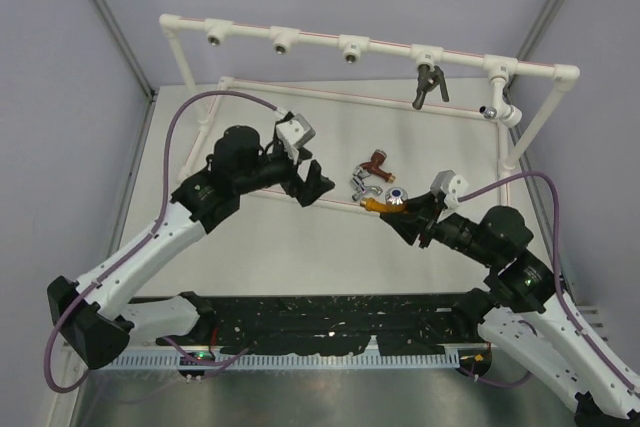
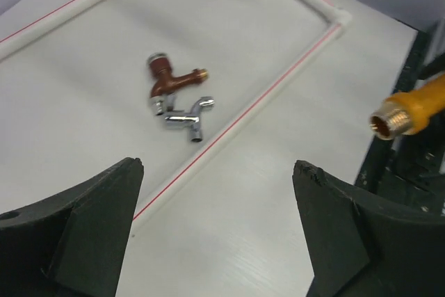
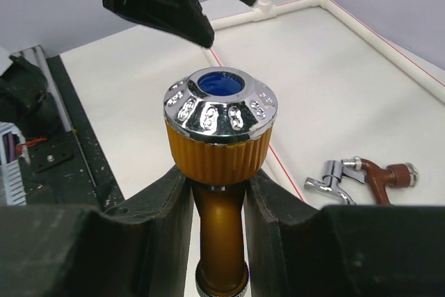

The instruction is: Install the water faucets

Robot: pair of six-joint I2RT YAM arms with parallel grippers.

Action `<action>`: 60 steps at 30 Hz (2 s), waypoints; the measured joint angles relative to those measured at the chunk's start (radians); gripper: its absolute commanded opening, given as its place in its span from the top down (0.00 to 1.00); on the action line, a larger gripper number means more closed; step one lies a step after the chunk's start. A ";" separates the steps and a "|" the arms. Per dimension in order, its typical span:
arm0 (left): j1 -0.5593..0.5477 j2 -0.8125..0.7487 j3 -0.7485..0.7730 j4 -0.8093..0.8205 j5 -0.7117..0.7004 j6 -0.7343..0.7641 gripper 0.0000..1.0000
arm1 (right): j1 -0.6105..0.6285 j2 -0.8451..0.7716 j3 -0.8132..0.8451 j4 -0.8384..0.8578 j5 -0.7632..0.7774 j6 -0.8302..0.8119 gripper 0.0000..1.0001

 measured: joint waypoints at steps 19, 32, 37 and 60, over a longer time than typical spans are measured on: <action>0.533 0.512 0.134 -0.182 -0.319 -0.285 0.04 | 0.000 -0.025 -0.077 0.018 0.150 -0.063 0.95; 0.566 0.716 0.221 -0.280 -0.297 -0.397 0.04 | 0.000 -0.061 -0.084 0.020 0.168 -0.064 0.95; 0.566 0.708 0.137 -0.229 -0.260 -0.444 0.04 | 0.000 -0.061 -0.092 0.023 0.171 -0.064 0.95; 0.490 0.046 -0.688 0.224 -0.101 -0.795 0.02 | 0.000 -0.085 -0.097 0.013 0.185 -0.068 0.95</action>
